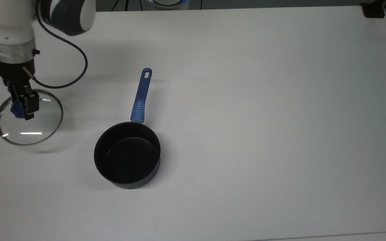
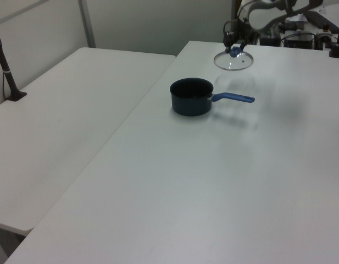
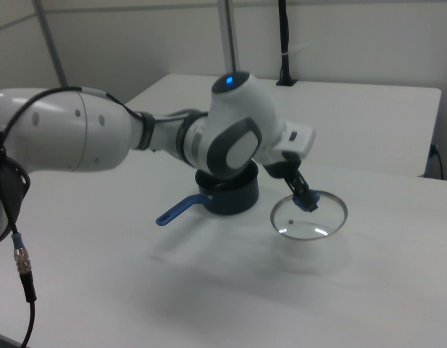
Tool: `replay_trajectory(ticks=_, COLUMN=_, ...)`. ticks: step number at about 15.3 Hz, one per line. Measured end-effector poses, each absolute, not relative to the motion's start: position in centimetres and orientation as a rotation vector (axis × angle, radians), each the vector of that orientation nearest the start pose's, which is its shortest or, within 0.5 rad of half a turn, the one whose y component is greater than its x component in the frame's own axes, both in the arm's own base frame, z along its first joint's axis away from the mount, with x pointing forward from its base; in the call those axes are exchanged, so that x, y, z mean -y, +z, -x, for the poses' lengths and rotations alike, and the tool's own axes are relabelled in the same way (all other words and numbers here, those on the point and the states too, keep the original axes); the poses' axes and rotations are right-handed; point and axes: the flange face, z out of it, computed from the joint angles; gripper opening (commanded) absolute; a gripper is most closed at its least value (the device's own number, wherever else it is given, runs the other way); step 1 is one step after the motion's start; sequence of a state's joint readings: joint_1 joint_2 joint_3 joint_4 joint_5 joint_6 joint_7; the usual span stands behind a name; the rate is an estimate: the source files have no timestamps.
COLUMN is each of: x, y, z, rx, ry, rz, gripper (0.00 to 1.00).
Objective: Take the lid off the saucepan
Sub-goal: 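Lower the glass lid onto the table and open the gripper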
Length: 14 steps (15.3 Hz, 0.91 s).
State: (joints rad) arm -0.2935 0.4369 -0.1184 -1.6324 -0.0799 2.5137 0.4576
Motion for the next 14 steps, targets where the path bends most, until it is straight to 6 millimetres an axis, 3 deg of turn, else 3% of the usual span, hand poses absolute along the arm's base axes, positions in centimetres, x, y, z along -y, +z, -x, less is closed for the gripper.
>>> replay_trajectory(ticks=5, x=26.6, y=37.1, z=-64.8, rx=-1.204, ry=-0.675, rz=2.921, gripper=0.4)
replay_trajectory(ticks=9, x=25.8, y=34.8, z=-65.0, rx=-1.19, ry=-0.618, rz=2.933, gripper=0.4)
replay_trajectory(ticks=14, x=25.8, y=34.2, z=-65.0, rx=-1.198, ry=-0.603, rz=2.927, gripper=0.62)
